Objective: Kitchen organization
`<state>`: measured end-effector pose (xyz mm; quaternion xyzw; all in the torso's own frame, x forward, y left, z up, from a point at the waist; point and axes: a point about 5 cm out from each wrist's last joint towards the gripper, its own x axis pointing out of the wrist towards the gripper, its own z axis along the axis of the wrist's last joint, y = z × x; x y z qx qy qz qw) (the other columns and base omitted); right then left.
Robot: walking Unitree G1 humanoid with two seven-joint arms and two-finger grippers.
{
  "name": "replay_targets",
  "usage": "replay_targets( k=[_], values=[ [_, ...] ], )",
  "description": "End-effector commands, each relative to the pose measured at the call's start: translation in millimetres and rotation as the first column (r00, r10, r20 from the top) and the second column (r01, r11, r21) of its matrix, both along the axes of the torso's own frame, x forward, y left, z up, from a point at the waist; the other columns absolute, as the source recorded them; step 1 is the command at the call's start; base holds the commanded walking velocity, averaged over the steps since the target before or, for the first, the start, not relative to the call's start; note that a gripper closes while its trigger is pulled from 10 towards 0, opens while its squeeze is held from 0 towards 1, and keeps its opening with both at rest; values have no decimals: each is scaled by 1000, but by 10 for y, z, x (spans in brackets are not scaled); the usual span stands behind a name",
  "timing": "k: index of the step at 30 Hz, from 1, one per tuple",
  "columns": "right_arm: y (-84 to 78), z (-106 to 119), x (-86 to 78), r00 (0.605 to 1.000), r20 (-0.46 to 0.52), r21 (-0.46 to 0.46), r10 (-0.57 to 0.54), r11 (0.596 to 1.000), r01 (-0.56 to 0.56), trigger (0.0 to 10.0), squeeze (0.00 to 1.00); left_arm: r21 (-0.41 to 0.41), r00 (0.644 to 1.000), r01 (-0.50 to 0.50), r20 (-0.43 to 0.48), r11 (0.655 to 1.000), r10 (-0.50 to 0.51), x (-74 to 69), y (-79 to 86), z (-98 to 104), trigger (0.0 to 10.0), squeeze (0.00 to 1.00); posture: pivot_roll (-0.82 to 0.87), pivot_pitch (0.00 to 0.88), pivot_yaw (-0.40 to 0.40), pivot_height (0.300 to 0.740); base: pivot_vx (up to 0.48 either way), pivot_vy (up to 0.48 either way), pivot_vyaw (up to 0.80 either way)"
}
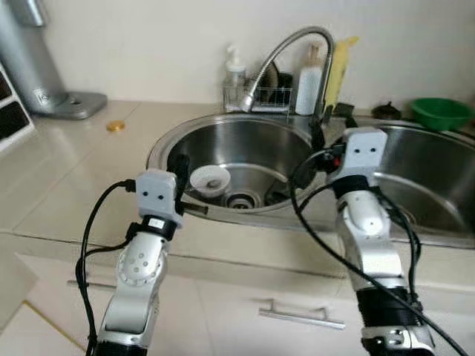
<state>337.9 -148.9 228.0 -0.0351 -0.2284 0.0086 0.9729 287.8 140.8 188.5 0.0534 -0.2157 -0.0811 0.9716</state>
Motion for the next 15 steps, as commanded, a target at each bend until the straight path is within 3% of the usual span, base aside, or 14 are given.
replay_targets(
  k=[1,3,15],
  values=[
    [119,59,-17,999,19,-4,35,999,-35,10000,0,9,1000,-21,11,1000,21,-16,70,22,10000,0,-67,0,23,740,0,476,0],
    [122,46,-21,999,14,-8,34,999,-34,10000,0,7,1000,-23,10,1000,23,-17,74,18,10000,0,-67,0,23,740,0,392,0],
    [182,-45,-79,999,-18,0,47,999,-47,10000,0,12,1000,-21,16,1000,20,-39,68,-3,10000,0,-72,0,23,740,0,0,0]
  ],
)
